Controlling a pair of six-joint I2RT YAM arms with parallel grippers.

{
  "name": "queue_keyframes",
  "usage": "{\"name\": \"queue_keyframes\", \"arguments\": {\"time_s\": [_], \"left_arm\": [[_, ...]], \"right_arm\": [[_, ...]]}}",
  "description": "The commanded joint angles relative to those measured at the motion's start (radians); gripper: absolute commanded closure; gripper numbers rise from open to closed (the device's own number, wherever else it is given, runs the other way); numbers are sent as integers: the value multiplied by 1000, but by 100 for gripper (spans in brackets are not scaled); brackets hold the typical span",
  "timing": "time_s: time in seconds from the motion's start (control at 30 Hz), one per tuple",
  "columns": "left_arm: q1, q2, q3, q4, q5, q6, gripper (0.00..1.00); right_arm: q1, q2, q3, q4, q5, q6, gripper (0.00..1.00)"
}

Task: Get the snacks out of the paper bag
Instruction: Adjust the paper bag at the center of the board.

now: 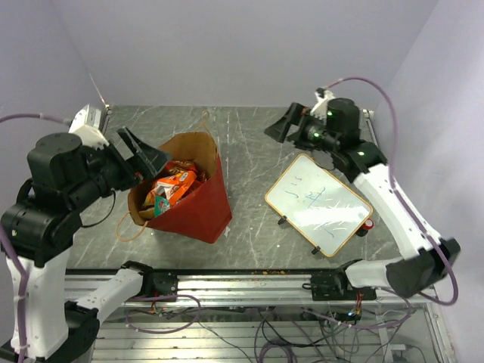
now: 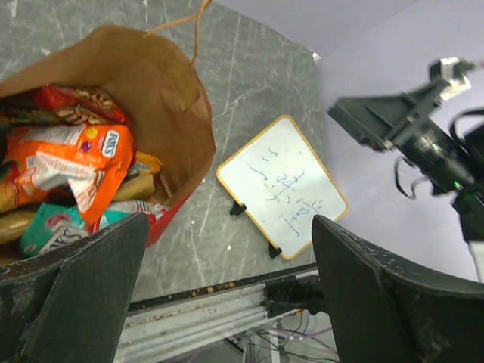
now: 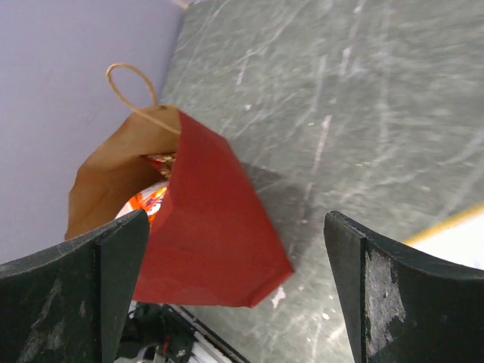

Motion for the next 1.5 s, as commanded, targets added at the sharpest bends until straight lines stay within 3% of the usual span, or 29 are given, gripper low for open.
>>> {"name": "queue_keyframes", "arguments": {"time_s": [0.0, 0.17, 0.43, 0.6, 0.8, 0.93, 1.03, 1.17, 1.33, 1.47], "left_arm": [[-10, -55, -34, -65, 11, -55, 0], [-10, -119, -56, -141, 23, -77, 0], [-10, -138, -83, -199, 93, -74, 1], [-10, -139, -90, -205, 45, -99, 0], [-10, -129, -61, -226, -10, -87, 1], [-10, -100, -28, -276, -15, -52, 1], [-10, -120, -41, -285, -50, -47, 0], [-11, -123, -41, -317, -107, -52, 1], [-11, -74, -32, -309, -149, -45, 0], [-10, -42, -75, -279, -172, -76, 3]], "right_arm": [[88, 123, 16, 215, -96, 51, 0], [250, 289, 125, 281, -13, -1, 0], [301, 542, 329, 280, -2, -159, 2], [315, 642, 434, 261, -41, -225, 30], [353, 708, 510, 257, 0, -255, 40], [358, 727, 540, 255, 60, -227, 76], [358, 717, 543, 254, 95, -193, 82], [355, 664, 535, 199, 196, -158, 100], [333, 556, 448, 194, 283, -164, 100], [274, 505, 395, 190, 261, -156, 100]]}}
